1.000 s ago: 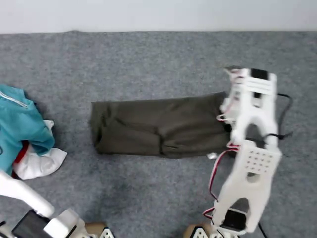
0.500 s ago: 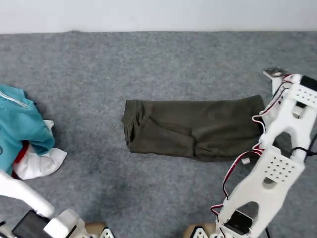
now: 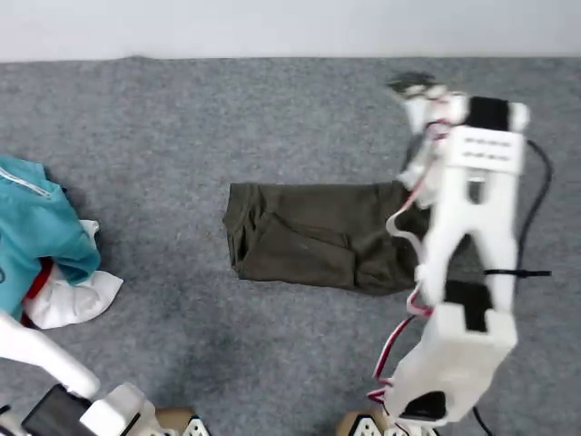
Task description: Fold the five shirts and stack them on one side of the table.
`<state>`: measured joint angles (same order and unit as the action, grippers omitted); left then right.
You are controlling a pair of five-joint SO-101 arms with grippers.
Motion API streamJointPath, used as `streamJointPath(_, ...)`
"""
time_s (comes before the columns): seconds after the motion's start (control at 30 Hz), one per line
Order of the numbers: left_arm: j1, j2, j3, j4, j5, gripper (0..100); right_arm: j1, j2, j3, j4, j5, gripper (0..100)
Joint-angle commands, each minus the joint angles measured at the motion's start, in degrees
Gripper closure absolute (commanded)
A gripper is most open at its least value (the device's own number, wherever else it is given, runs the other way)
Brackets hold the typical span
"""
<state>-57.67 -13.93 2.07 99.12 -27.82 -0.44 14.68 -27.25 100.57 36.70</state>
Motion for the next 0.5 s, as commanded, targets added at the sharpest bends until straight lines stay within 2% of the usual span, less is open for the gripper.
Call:
streamJointPath(0.0, 0.2, -2.7, -0.2, 1.3, -0.1, 99, -10.2, -6.3, 0.3, 1.9, -3.3, 98.8)
streamJointPath(0.23, 0.0, -2.7, -0.2, 1.3, 3.0, 99, -24.1, -0.5, 0.3, -5.8, -9.0, 98.8)
streamJointPath(0.47, 0.0, -2.7, -0.2, 1.3, 3.0, 99, -29.7, 7.2, 0.3, -16.0, -9.6, 98.8)
